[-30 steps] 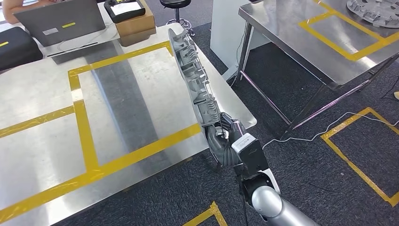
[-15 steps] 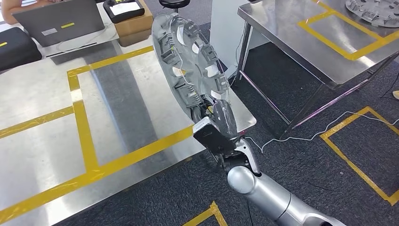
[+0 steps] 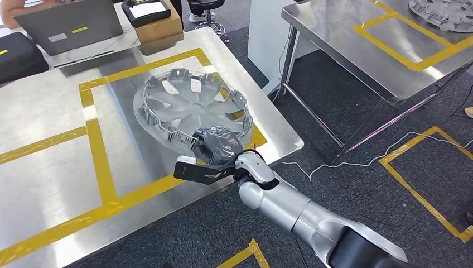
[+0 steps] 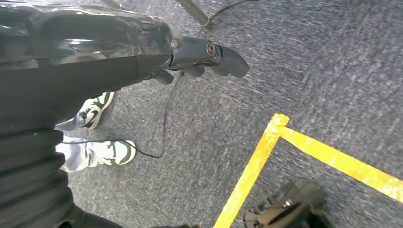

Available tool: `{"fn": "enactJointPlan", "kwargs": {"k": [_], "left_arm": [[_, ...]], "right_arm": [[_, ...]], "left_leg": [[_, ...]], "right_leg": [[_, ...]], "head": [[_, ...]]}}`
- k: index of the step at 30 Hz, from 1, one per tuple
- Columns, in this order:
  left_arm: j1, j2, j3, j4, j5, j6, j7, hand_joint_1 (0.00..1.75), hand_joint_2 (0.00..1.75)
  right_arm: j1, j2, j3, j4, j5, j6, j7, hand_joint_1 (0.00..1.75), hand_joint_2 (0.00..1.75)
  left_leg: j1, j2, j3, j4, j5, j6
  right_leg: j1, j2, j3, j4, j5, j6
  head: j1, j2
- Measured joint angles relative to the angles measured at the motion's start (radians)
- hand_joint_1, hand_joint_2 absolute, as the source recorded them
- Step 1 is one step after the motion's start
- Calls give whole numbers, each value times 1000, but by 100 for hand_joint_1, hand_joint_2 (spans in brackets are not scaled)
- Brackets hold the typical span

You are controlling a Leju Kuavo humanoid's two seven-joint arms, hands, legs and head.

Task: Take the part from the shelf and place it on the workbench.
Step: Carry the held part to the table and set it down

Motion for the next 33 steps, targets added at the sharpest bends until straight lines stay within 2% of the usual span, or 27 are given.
{"fn": "enactJointPlan", "kwargs": {"k": [4,9,22,28,33], "left_arm": [[0,-8,-11,0,8,-10,-7,0,175],[0,-14,-12,0,9,-13,-9,0,175],[1,-21,-14,0,9,-25,-27,0,175],[1,-29,-34,0,-12,-47,-39,0,175],[1,-36,-60,0,-14,-71,-40,0,175]], "right_arm": [[-3,37,35,127,31,44,7,175,175],[-12,60,70,233,54,53,9,175,175],[-32,94,113,350,48,66,2,175,175],[-41,110,116,380,70,29,-61,175,175],[-76,147,134,402,113,1,-117,175,175]], "left_leg": [[0,-3,0,0,0,0],[0,-7,0,0,0,0],[0,-13,1,0,0,0],[0,-13,2,0,0,0],[0,-9,2,0,1,1]], "right_leg": [[0,0,0,-1,0,0],[0,0,1,-3,0,0],[-1,-3,3,-3,1,1],[-1,-2,4,-3,1,2],[-1,-2,4,-3,1,2]], "head": [[0,0],[1,0],[1,0],[1,0],[1,0]]}}
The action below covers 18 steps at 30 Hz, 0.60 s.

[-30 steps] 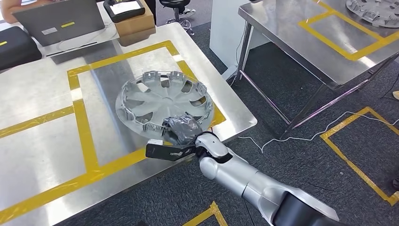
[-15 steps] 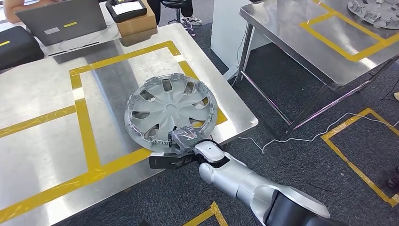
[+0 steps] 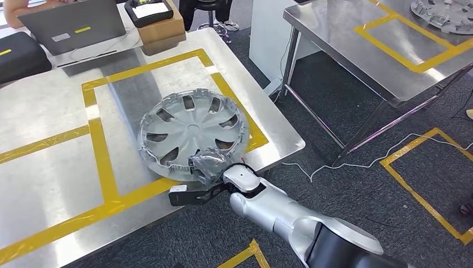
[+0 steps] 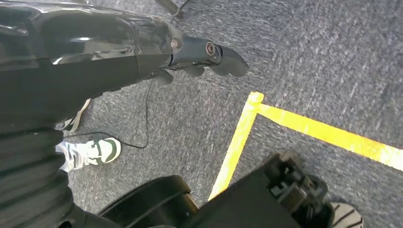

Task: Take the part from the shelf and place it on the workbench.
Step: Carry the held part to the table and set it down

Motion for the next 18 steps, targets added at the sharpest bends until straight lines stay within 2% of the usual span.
{"fn": "enactJointPlan", "kwargs": {"k": [8,18], "left_arm": [[0,-7,-28,0,9,-7,-13,0,175],[0,-9,-43,0,10,-6,-23,0,175]], "right_arm": [[-48,72,28,25,18,0,-22,175,175],[-47,87,60,54,27,0,-24,175,175]], "left_leg": [[0,2,0,0,0,0],[0,0,-1,0,0,0]], "right_leg": [[0,0,0,0,0,0],[-1,0,0,-2,0,0]], "head": [[-1,0],[1,0]]}}
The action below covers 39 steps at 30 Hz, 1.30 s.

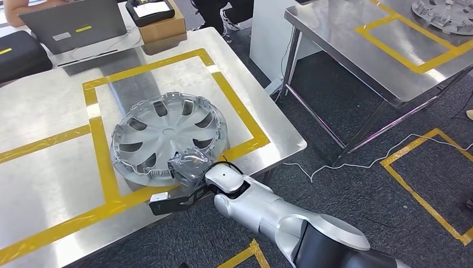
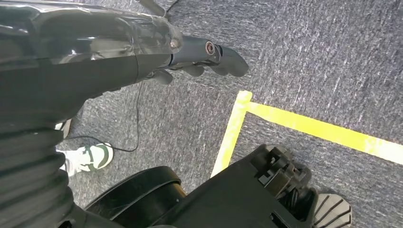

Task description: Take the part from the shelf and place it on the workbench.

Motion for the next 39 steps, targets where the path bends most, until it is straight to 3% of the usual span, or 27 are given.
{"fn": "enactJointPlan", "kwargs": {"k": [16,20,39], "left_arm": [[2,-2,-15,0,2,-8,-53,0,175],[3,-3,-16,0,6,-19,-60,0,175],[2,-2,-16,0,50,-2,-78,0,175]], "right_arm": [[8,-8,30,27,-22,3,0,175,175],[20,-19,33,27,-29,3,0,0,175],[37,-55,16,15,-125,-52,-32,0,175]], "left_leg": [[0,-5,0,0,0,0],[0,-7,0,0,0,0],[0,-10,3,0,0,0]], "right_leg": [[0,-1,0,0,0,0],[0,-2,1,-1,0,0],[0,-3,4,-1,0,0]], "head": [[0,0],[0,0],[0,0]]}}
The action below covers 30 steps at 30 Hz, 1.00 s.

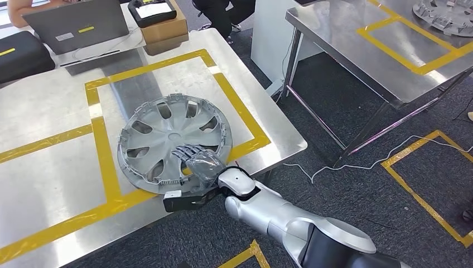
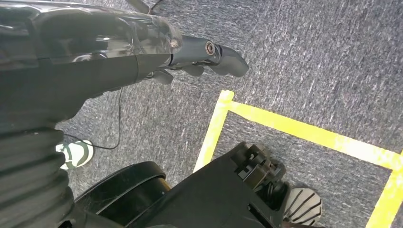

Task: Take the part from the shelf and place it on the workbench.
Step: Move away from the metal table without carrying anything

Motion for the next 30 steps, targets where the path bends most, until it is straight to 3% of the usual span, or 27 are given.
{"fn": "enactJointPlan", "kwargs": {"k": [8,12,15,21,26,30], "left_arm": [[2,1,0,0,52,29,-8,0,175],[8,4,0,0,94,63,-12,0,175],[13,9,1,0,130,93,-12,0,175],[18,20,4,0,202,148,-15,0,175],[30,31,16,0,260,182,-44,0,175],[33,37,31,0,289,194,-60,0,175]], "right_arm": [[41,-2,-70,-139,-400,15,-181,0,175],[82,-19,-127,-318,-729,50,-261,0,175],[121,-70,-189,-539,-929,43,-262,0,175],[234,-211,-344,-969,-1181,43,-301,0,175],[379,-323,-488,-1266,-1312,93,-354,0,175],[469,-378,-562,-1425,-1368,148,-379,0,175]], "left_leg": [[0,2,0,0,0,0],[0,2,0,0,0,0],[0,-3,1,0,0,0],[0,-20,2,0,1,1],[0,-29,3,1,0,2],[0,-27,3,0,0,3]], "right_leg": [[0,0,0,0,0,0],[0,0,0,0,0,0],[0,-3,0,-1,-1,1],[-1,-13,6,-4,-3,4],[-1,-20,12,-8,-5,8],[-1,-20,13,-9,-6,9]], "head": [[0,0],[0,0],[-1,0],[0,0],[2,0],[2,0]]}}
